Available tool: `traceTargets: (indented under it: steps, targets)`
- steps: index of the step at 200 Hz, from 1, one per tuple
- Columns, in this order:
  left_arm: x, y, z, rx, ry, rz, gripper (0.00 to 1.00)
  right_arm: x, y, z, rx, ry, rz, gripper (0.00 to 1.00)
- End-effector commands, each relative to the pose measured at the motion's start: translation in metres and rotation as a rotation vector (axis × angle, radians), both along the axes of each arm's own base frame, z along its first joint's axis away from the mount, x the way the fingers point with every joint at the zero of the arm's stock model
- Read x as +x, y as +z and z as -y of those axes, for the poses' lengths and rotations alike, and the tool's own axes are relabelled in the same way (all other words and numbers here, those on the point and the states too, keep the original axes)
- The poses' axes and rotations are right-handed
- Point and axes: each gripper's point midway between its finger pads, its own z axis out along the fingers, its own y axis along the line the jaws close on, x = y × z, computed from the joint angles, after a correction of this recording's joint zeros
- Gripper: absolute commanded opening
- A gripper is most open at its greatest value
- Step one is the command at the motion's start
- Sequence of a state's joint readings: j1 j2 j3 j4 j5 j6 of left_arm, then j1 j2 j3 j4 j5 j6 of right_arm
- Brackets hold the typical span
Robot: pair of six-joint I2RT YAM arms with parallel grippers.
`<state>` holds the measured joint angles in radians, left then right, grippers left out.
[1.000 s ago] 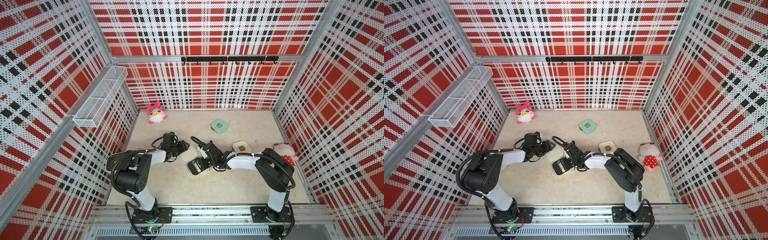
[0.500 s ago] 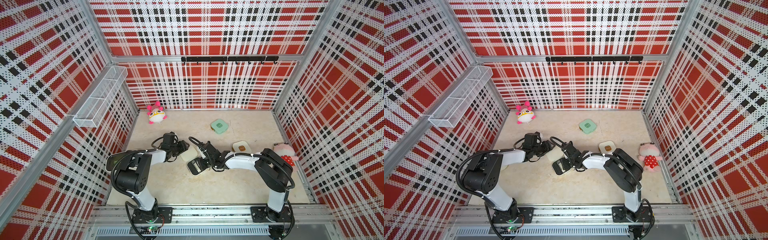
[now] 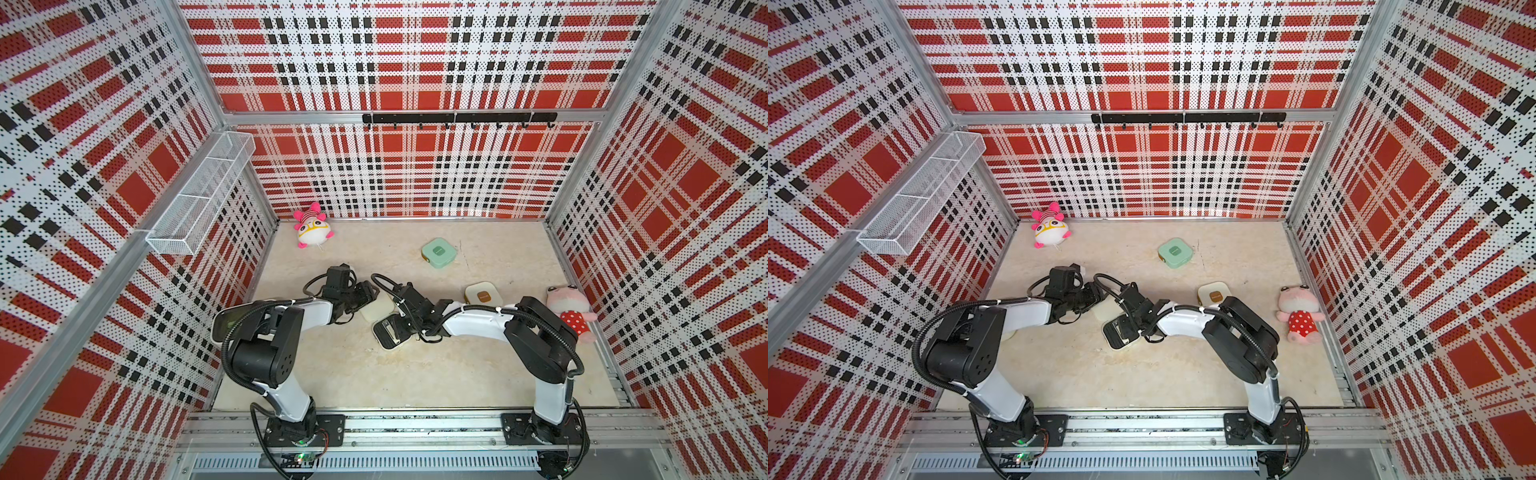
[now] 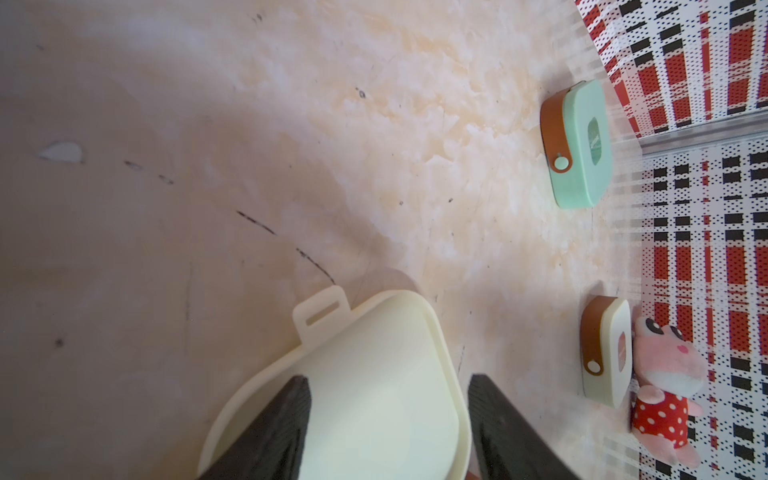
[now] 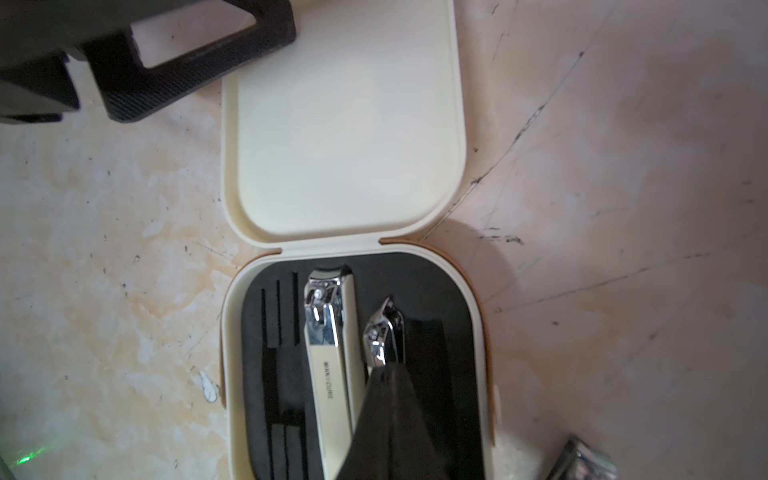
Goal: Organize nail clipper sets
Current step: Place the nail clipper in the storage box.
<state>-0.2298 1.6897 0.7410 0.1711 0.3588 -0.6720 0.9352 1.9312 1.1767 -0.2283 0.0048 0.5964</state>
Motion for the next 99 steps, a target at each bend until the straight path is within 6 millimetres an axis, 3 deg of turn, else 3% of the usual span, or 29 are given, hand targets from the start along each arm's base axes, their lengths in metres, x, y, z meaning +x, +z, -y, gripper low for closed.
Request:
traceTargets:
  steps: [1, 56, 99]
  targets:
    - [-0.001, -0.001, 0.003, 0.009, -0.019, 0.001, 0.65, -0.036, -0.077, 0.059, -0.292, -0.030, -0.157, 0.02]
    - [-0.002, -0.002, 0.002, 0.012, -0.017, 0.001, 0.65, -0.028, -0.067, 0.057, -0.319, -0.040, -0.117, 0.02]
    - [-0.002, 0.002, 0.002, 0.011, -0.018, 0.009, 0.65, -0.012, -0.027, 0.029, -0.199, -0.021, -0.049, 0.07]
